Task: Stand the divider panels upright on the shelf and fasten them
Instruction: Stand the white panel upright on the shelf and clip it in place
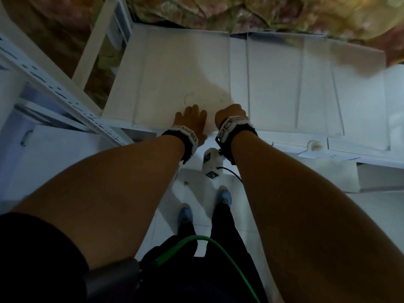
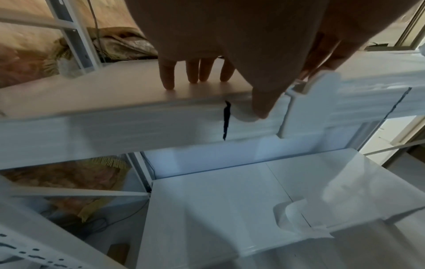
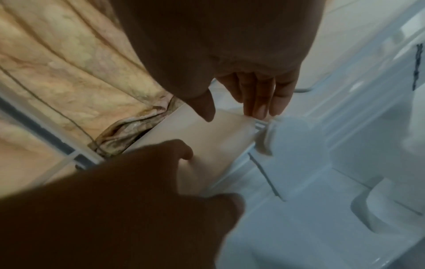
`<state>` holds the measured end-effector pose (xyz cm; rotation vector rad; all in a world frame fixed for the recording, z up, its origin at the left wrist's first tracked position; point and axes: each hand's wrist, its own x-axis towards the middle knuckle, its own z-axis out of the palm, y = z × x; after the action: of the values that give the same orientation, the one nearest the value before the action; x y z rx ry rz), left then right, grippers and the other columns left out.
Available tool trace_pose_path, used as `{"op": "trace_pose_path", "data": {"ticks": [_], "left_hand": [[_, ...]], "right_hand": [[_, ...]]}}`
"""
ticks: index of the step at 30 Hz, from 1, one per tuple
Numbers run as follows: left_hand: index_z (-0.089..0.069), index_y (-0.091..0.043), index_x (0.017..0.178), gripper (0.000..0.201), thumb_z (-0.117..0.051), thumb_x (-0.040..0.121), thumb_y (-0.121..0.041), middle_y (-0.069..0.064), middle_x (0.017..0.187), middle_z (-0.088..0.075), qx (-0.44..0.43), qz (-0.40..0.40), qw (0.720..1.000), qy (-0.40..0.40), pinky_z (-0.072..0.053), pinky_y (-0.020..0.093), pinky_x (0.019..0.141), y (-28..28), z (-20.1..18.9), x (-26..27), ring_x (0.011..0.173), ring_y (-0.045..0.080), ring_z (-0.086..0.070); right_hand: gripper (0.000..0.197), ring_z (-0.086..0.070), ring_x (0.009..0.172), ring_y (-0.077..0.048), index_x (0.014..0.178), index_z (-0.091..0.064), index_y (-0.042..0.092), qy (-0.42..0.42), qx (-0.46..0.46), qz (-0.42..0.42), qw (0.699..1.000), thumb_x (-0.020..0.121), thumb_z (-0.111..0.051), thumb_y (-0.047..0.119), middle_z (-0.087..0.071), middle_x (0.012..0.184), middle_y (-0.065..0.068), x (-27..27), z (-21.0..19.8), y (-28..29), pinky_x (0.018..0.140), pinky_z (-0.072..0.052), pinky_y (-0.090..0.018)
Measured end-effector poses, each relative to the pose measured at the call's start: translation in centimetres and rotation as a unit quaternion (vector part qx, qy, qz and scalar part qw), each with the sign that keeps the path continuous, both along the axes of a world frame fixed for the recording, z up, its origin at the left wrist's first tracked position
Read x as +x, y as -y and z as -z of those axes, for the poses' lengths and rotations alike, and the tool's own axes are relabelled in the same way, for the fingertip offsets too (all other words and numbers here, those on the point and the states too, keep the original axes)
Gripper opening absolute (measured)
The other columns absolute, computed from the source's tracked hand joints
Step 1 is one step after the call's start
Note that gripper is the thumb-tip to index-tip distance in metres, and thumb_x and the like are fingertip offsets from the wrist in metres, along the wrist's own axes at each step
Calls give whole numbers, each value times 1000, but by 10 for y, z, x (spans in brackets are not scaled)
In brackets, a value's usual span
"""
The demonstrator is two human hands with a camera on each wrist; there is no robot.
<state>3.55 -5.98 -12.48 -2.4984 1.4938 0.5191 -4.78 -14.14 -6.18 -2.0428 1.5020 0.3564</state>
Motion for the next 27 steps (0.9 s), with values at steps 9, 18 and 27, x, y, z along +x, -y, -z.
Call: {"op": "trace_pose_path", "data": {"ticks": [9,18,27], "left_hand": [[14,-13,157,88,-44,100,-47,17,165,18,45,1,999,-28,-3,66,118,0,5,12,153,33,12],[6,-17,158,86,-33,97,-62,7,168,8,-87,-43,995,-25,-6,57,122,12,-28,19,155,25,3],[11,-15,158,102,-55,90,-54,10,167,9,-129,-22,990,-49,-13,54,122,40,-49,23,154,28,0]], "right_hand": [[67,-45,130,-30,145,-37,18,-22,23,-138,990,88,-59,44,-41,147,-9,11,-1,15,103,-44,-45],[48,-47,128,-31,145,-38,10,181,100,8,978,99,-50,18,-47,142,-17,23,-15,29,97,-43,-34],[27,-53,68,-18,69,-59,10,337,-20,108,935,90,-63,25,-57,70,-2,5,-30,63,59,-38,-22]]}}
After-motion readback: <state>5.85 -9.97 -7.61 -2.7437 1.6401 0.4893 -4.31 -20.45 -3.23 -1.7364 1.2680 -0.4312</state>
